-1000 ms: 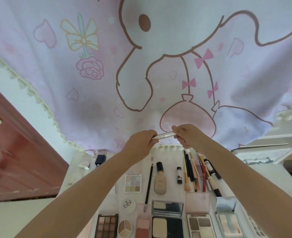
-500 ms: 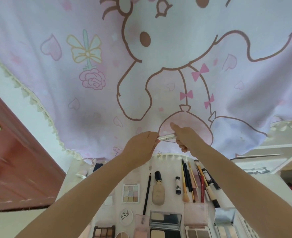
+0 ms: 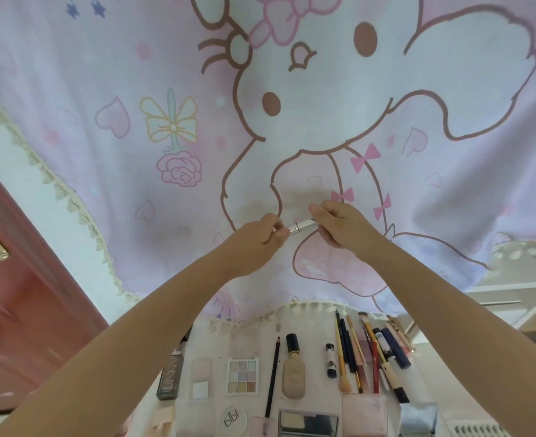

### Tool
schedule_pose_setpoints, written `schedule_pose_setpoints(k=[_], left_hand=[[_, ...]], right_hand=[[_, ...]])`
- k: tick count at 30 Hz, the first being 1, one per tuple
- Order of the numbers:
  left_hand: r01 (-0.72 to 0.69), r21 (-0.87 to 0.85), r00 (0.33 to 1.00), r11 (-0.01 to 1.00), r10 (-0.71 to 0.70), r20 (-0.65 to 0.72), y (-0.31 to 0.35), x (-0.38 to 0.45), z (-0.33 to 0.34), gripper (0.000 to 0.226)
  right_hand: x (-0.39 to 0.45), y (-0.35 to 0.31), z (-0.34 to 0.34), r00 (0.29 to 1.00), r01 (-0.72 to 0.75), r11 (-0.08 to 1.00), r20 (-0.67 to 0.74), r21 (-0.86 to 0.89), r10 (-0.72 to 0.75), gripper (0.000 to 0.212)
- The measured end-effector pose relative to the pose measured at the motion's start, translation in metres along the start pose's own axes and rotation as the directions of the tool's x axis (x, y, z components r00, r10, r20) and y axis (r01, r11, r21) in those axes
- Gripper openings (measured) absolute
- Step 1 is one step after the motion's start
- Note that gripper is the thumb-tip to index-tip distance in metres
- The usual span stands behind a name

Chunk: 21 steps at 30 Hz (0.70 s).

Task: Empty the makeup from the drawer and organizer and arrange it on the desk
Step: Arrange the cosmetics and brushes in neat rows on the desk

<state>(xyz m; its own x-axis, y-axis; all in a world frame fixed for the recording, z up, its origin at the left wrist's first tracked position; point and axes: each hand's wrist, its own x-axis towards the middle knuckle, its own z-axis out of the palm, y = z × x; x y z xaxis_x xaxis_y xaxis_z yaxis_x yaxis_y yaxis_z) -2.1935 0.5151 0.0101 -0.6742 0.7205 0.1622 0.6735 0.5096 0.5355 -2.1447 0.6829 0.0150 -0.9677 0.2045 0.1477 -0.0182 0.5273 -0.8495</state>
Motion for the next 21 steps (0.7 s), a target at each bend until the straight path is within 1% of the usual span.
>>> schedule_pose_setpoints(k=[1,3,5,6,7,8,9,10,12,13,15,17,19,20,21], left_hand=[[0.008,0.006,1.0,1.0,-0.008,0.011,-0.001,0.0,-0.001,0.01],[0.006,0.061,1.0,0.998,-0.006,0.006,-0.004,0.001,0.0,0.008],[-0.005,0.194,0.999,0.981,0.014,-0.047,-0.007,0.003,0.001,0.008],[-0.035,0.314,0.99,0.949,0.075,-0.116,-0.007,0.003,0.001,0.009],[-0.083,0.449,0.963,0.89,0.188,-0.194,-0.01,0.004,0.002,0.011],[-0.113,0.559,0.92,0.821,0.299,-0.252,-0.014,0.006,0.005,0.012],[-0.113,0.655,0.87,0.747,0.393,-0.298,-0.018,0.007,0.008,0.015],[-0.089,0.71,0.825,0.699,0.451,-0.34,-0.02,0.008,0.011,0.019],[-0.05,0.746,0.794,0.665,0.479,-0.374,-0.021,0.007,0.015,0.024],[-0.045,0.758,0.79,0.65,0.488,-0.371,-0.02,0.006,0.015,0.025],[-0.051,0.778,0.801,0.627,0.49,-0.342,-0.02,0.006,0.018,0.028],[-0.079,0.763,0.815,0.642,0.482,-0.322,-0.022,0.005,0.02,0.029],[-0.122,0.734,0.807,0.668,0.497,-0.318,-0.024,0.005,0.024,0.028],[-0.144,0.723,0.806,0.676,0.504,-0.311,-0.025,0.004,0.027,0.028],[-0.162,0.715,0.808,0.68,0.508,-0.299,-0.024,0.004,0.03,0.028]], right_hand=[[-0.001,0.002,-0.001,0.999,-0.02,0.999,0.033,0.046,0.018,0.037],[-0.004,0.003,-0.004,0.999,0.008,0.99,0.034,0.138,-0.013,0.03],[-0.006,0.004,-0.006,0.999,0.045,0.985,0.011,0.164,-0.048,0.024],[-0.007,0.004,-0.006,0.999,0.047,0.987,0.015,0.154,-0.05,0.024],[-0.007,0.007,-0.005,0.999,0.039,0.989,0.033,0.14,-0.044,0.023],[-0.008,0.007,-0.004,0.999,0.016,0.99,0.044,0.141,-0.023,0.017],[-0.009,0.008,-0.003,0.999,-0.022,0.988,0.052,0.151,0.014,0.01],[-0.01,0.007,-0.002,0.997,-0.07,0.986,0.053,0.154,0.063,0.003],[-0.012,0.01,-0.002,0.993,-0.114,0.988,0.022,0.102,0.113,0.02],[-0.012,0.012,-0.002,0.994,-0.109,0.99,0.005,0.084,0.109,0.026],[-0.015,0.014,-0.001,0.996,-0.072,0.986,-0.039,0.148,0.078,0.023],[-0.018,0.016,0.0,0.997,-0.03,0.971,-0.061,0.235,0.046,0.019],[-0.02,0.018,0.001,0.997,-0.059,0.948,-0.038,0.313,0.074,0.013],[-0.021,0.019,0.002,0.994,-0.098,0.939,-0.018,0.329,0.11,0.007],[-0.022,0.021,0.002,0.991,-0.126,0.942,-0.005,0.31,0.134,0.008]])
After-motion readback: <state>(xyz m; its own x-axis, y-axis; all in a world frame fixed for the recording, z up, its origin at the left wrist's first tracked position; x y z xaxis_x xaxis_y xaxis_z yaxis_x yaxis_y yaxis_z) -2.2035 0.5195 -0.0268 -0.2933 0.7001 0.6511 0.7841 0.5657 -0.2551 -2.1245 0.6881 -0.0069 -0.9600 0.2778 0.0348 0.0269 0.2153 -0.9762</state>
